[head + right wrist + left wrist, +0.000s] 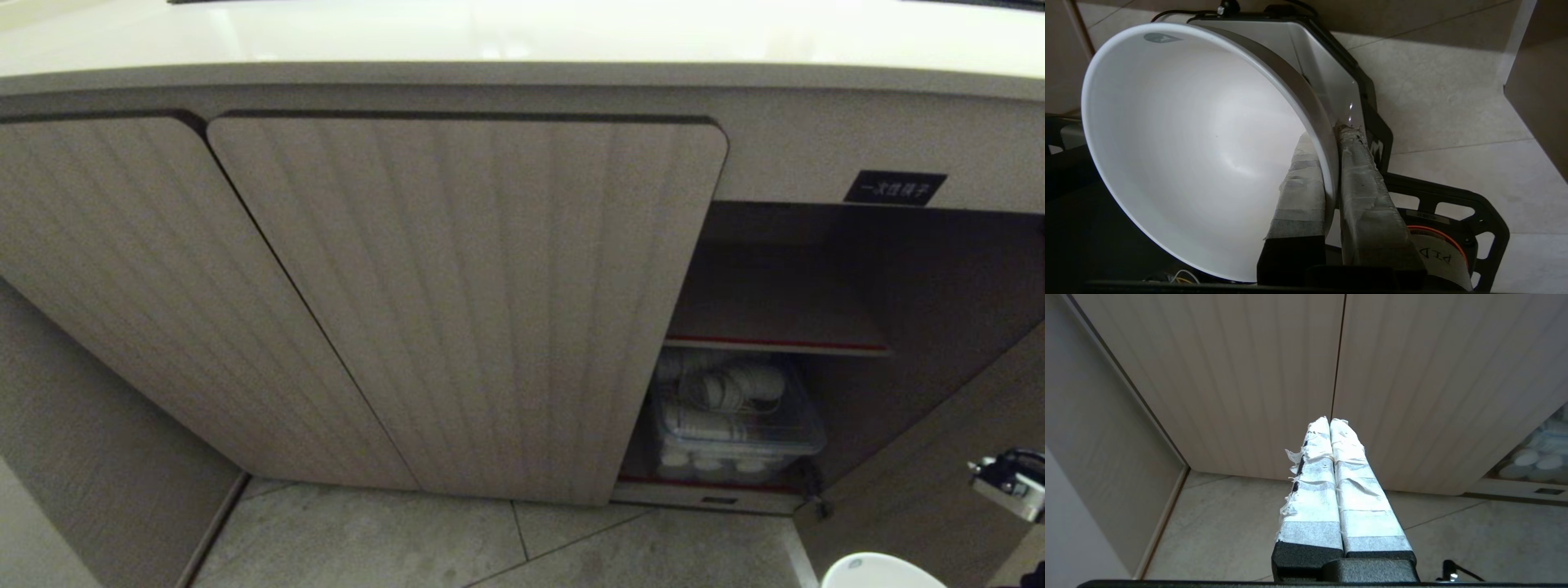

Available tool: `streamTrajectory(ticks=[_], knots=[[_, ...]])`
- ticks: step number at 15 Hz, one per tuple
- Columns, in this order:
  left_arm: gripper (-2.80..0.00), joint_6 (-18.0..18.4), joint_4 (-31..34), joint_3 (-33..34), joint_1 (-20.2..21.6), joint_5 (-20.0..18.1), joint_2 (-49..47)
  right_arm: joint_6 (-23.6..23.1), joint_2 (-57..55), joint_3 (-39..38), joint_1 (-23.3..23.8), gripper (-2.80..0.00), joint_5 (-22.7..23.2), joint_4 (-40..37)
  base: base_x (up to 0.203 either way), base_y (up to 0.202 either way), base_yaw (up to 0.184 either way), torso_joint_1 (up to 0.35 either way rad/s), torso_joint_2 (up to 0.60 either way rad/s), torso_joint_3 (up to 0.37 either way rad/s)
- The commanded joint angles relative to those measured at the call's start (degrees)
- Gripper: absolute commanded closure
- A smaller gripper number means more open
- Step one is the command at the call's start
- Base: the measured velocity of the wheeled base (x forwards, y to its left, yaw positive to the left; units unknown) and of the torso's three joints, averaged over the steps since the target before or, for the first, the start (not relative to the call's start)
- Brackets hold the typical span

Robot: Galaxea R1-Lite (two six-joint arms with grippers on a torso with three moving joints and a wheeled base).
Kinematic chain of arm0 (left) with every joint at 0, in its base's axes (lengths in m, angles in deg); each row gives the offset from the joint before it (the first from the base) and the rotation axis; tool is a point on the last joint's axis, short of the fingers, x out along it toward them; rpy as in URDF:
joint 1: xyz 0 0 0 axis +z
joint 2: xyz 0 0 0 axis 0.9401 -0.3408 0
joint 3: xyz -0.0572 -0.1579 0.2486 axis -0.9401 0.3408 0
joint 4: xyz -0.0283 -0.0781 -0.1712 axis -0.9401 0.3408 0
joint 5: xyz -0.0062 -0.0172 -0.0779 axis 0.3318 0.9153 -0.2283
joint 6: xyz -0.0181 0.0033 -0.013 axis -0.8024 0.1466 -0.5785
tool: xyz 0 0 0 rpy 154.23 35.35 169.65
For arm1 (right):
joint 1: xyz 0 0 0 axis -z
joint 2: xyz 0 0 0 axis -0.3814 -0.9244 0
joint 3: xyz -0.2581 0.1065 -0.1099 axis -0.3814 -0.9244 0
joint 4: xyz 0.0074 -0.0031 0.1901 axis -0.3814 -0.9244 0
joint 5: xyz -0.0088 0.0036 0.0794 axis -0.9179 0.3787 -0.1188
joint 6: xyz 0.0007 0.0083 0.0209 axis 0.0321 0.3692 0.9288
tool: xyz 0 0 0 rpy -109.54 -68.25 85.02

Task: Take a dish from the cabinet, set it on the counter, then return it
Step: Put it back into the cabinet

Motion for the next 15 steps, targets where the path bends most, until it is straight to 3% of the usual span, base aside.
streamTrajectory(ticks=[1,6,15], knots=[[0.0,0.0,0.0,0.0,0.0,0.1,0.0,0.1,0.1,0.0,0.0,0.0,0.1,-0.2,0.0,0.0,0.0,-0.095,0.45,0.334],[0.0,0.0,0.0,0.0,0.0,0.0,0.0,0.0,0.1,0.1,0.0,0.0,0.1,-0.1,0.0,0.0,0.0,-0.059,0.34,0.281],[0.0,0.0,0.0,0.0,0.0,0.0,0.0,0.0,-0.3,0.1,0.0,0.0,0.1,0.0,0.0,0.0,0.0,-0.002,0.02,0.015]])
